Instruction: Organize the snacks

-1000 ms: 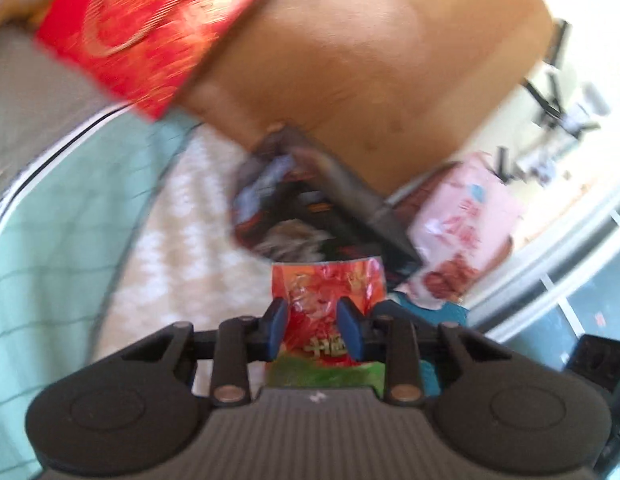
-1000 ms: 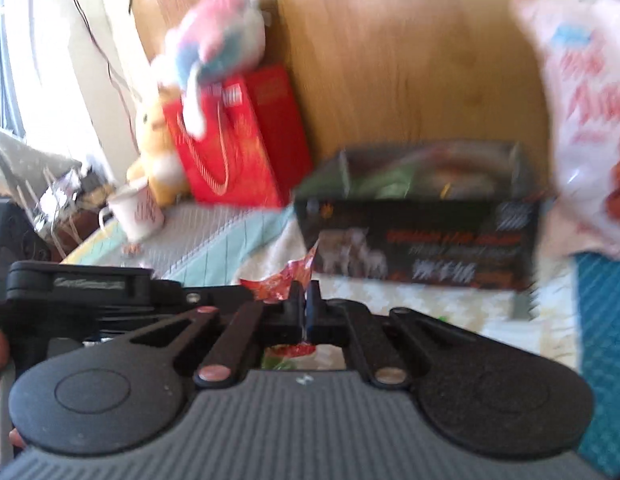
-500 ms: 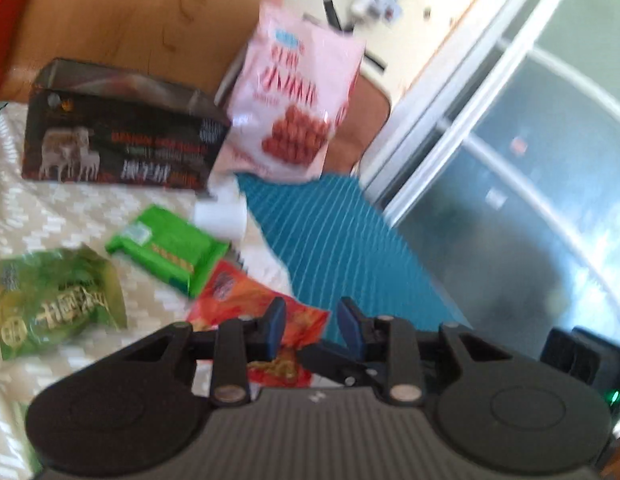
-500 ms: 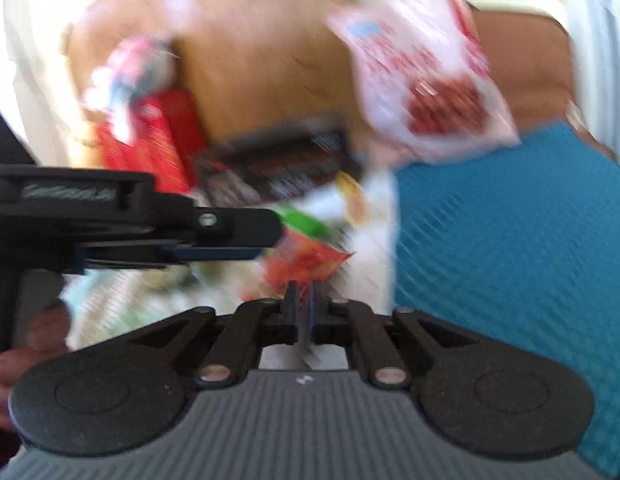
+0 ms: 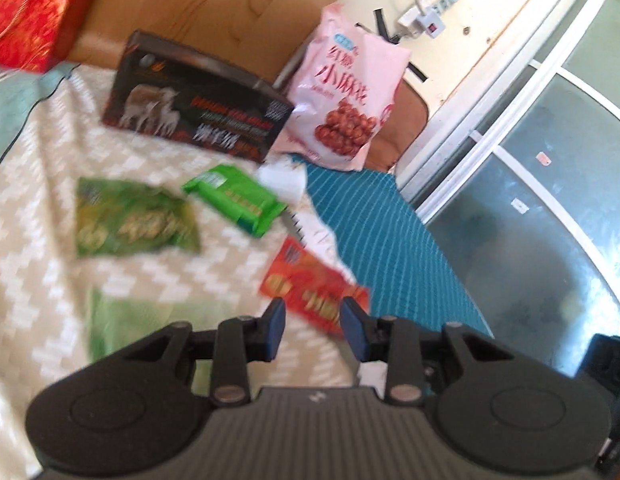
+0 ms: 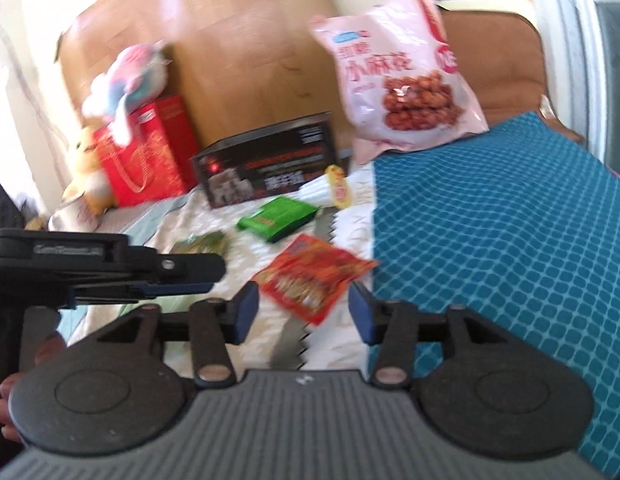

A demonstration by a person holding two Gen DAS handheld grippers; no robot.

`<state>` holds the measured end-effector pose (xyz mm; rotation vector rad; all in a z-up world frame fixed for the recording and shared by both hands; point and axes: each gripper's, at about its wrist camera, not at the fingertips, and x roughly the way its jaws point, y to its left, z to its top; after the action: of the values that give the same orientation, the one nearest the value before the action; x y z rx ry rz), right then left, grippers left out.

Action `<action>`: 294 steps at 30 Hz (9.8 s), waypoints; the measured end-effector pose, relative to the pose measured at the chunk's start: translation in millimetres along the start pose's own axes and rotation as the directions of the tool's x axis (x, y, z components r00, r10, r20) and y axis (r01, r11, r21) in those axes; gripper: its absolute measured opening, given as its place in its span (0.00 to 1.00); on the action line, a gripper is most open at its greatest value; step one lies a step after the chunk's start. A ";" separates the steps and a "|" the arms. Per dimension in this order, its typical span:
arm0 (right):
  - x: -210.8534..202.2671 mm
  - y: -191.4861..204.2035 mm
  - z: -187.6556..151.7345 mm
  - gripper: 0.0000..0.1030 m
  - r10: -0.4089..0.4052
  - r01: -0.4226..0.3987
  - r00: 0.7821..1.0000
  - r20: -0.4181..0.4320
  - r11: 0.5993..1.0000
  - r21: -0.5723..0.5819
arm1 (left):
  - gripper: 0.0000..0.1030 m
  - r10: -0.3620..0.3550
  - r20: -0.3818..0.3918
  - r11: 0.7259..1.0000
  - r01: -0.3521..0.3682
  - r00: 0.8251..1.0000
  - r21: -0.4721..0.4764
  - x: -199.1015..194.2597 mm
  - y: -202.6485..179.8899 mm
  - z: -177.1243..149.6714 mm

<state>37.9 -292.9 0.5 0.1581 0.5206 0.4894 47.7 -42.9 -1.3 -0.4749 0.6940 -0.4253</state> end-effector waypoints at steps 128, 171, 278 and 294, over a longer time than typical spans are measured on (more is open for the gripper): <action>118.9 9.9 59.7 0.58 0.363 -0.359 0.911 -0.198 0.932 0.055 | 0.41 0.137 0.108 0.961 -0.106 0.985 -0.254 -35.0 107.1 38.0; 156.2 26.9 191.3 0.50 0.277 -0.250 0.958 0.069 0.931 -0.267 | 0.34 0.097 0.151 0.995 -0.098 0.984 0.002 48.4 18.3 245.7; 233.9 51.7 157.5 0.46 0.219 -0.201 0.976 0.018 0.921 -0.333 | 0.38 0.229 0.161 0.973 -0.227 0.960 -0.033 81.6 76.2 225.0; 154.6 -36.3 120.5 0.74 0.169 -0.162 0.980 0.101 0.984 -0.073 | 0.44 0.141 0.232 0.990 -0.141 0.962 -0.015 -4.0 62.2 102.3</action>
<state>231.3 -252.2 26.6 0.1659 0.3875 0.6556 128.7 37.3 35.6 -0.4622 0.4961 -0.2311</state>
